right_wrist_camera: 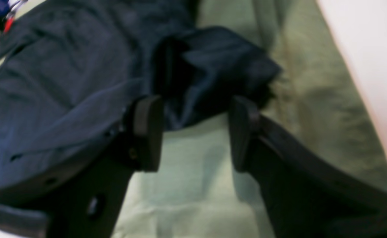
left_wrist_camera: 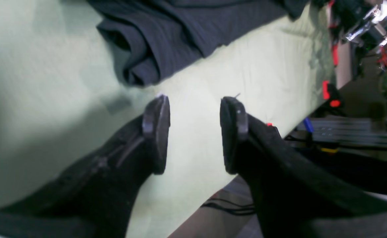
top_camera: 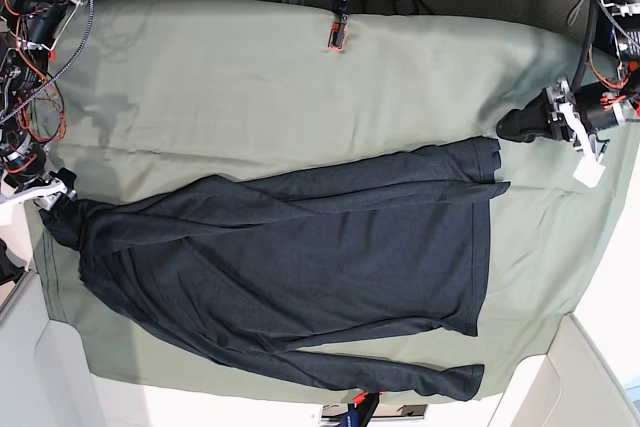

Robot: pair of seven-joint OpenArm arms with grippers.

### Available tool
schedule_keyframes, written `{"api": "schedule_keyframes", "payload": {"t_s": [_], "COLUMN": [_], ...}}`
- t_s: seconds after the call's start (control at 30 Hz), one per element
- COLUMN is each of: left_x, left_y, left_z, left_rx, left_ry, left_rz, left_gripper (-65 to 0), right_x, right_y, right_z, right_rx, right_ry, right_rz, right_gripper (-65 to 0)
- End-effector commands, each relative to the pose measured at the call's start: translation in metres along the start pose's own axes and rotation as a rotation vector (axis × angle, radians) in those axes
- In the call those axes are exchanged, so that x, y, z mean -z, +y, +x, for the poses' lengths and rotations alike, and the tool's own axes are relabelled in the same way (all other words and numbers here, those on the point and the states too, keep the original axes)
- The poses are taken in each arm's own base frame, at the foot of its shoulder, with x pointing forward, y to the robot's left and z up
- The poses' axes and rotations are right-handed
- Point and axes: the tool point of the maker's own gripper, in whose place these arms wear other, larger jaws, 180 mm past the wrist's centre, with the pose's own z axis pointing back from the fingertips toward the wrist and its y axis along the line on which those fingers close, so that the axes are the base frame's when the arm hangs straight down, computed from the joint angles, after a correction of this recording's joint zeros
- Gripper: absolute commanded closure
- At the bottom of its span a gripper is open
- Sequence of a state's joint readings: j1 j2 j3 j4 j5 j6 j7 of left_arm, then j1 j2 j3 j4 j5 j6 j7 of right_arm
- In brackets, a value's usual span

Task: Fold the T-shirt properly
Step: 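Pull the shirt with both grippers toward the hem, sliding it along the cloth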

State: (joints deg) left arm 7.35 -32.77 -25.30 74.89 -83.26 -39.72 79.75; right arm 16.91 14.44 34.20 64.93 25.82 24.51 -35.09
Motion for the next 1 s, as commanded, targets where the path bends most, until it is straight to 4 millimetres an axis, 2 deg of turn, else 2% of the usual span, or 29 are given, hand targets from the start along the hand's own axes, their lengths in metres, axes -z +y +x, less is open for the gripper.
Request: {"api": "schedule_keyframes", "payload": {"t_s": [0.0,0.13,0.3,0.5,0.77,0.97], "left_x": [-0.005,0.01,0.021,0.034,0.047,0.046], "left_y": [-0.005,-0.012,-0.019,-0.005,0.01,0.018], "left_z": [0.011,-0.001,0.006,0.009,0.028,0.04], "left_rx": [0.019,-0.018,-0.046,-0.034,0.044,0.051], "left_ry": [-0.04,-0.049,-0.132,-0.178,-0.207,-0.224], "left_rz": [-0.016,-0.055,-0.087,0.002,0.131,0.186], "left_gripper": [-27.9,-27.9,-27.9,-27.9,-27.9,-27.9], "right_x": [-0.004,0.002,0.01,0.012,0.018,0.027], "right_y": [-0.002,-0.005,-0.012,-0.008,0.006,0.015], "right_z": [0.026,0.017,0.008,0.014,0.027,0.014], "right_rx": [0.006,0.055,0.091,0.094,0.085,0.05], "right_ry": [-0.073,-0.065,-0.067,-0.074,-0.081,-0.028], "right_rz": [0.003,0.011,-0.004,0.005,0.033,0.011], "right_gripper": [-31.7,-31.7,-31.7,-31.7,-31.7,-31.7]}}
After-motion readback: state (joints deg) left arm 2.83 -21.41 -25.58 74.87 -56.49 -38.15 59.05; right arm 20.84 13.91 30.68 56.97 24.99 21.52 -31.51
